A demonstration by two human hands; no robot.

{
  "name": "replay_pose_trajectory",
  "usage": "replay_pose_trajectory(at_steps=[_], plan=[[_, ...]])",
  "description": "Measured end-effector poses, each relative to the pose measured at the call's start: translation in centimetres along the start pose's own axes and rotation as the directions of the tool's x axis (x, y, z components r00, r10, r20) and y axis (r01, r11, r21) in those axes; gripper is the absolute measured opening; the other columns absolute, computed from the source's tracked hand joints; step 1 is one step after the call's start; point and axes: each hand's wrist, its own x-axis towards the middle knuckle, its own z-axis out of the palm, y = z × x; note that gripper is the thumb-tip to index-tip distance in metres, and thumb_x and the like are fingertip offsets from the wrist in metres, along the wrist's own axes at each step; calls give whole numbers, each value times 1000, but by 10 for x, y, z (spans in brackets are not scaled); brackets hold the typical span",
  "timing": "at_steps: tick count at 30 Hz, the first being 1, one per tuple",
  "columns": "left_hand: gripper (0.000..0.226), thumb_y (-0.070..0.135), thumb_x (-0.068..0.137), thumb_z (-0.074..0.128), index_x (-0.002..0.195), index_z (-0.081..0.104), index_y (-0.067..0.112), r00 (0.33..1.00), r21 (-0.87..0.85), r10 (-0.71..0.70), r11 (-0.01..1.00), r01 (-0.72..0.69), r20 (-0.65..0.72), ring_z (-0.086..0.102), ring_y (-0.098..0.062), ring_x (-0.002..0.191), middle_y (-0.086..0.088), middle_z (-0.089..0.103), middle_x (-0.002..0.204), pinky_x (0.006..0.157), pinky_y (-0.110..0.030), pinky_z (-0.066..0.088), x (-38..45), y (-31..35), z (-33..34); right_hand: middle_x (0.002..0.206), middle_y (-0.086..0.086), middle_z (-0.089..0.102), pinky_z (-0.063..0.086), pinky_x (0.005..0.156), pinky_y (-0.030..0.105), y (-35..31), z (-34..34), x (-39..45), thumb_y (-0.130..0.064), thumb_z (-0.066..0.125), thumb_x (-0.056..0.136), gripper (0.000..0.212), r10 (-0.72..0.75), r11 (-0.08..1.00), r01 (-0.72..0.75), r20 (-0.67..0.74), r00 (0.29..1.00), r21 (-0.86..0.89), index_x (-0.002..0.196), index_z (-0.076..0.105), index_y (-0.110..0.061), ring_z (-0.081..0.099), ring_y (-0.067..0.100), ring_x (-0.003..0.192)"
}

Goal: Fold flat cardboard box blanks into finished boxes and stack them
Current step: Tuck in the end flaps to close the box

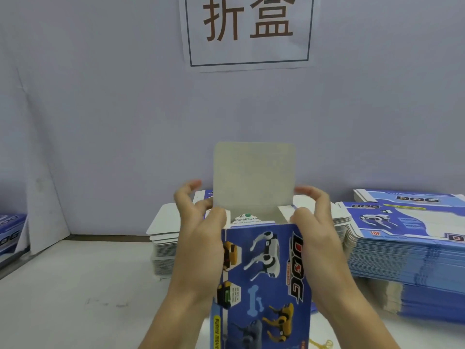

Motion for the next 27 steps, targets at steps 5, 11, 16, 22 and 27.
replay_pose_trajectory(at_steps=[5, 11, 16, 22, 27], plan=[[48, 8, 101, 35, 99, 65, 45, 1000, -7, 15, 1000, -15, 23, 74, -15, 73, 11, 75, 89, 53, -38, 55, 1, 4, -3, 84, 5, 74, 52, 51, 28, 2, 11, -1, -32, 40, 79, 36, 4, 997, -10, 79, 997, 72, 99, 66, -46, 69, 21, 65], [29, 41, 83, 44, 85, 56, 14, 987, -26, 141, 989, -143, -81, 60, -44, 84, -28, 56, 97, 67, -57, 45, -3, 5, 0, 71, 6, 65, 50, 47, 32, 6, 11, -2, -32, 37, 84, 25, -158, 987, 157, -49, 986, -22, 82, 60, -24, 69, 23, 63], [53, 63, 69, 52, 88, 56, 13, 993, -109, 50, 992, -62, -109, 60, -55, 100, -24, 63, 107, 72, -65, 47, -5, 4, 1, 95, 2, 73, 58, 64, 41, 10, 8, -4, -47, 37, 93, 39, -222, 969, 225, -40, 974, 97, 91, 67, -21, 73, 30, 88], [22, 36, 85, 47, 94, 62, 23, 996, 32, 82, 996, -83, 32, 72, -34, 92, -8, 71, 98, 66, -57, 55, 0, 4, -5, 103, 7, 73, 60, 65, 41, 4, 4, -1, -48, 46, 88, 29, -144, 986, 137, 73, 987, 94, 96, 68, -32, 74, 28, 90], [55, 60, 81, 44, 100, 62, 12, 980, 166, 169, 969, -184, 100, 61, -12, 66, -4, 66, 85, 50, -22, 51, 2, 13, -8, 110, 4, 74, 60, 75, 35, 1, 3, -5, -62, 47, 91, 42, -167, 974, 145, 121, 979, 172, 106, 71, -31, 73, 26, 98]])
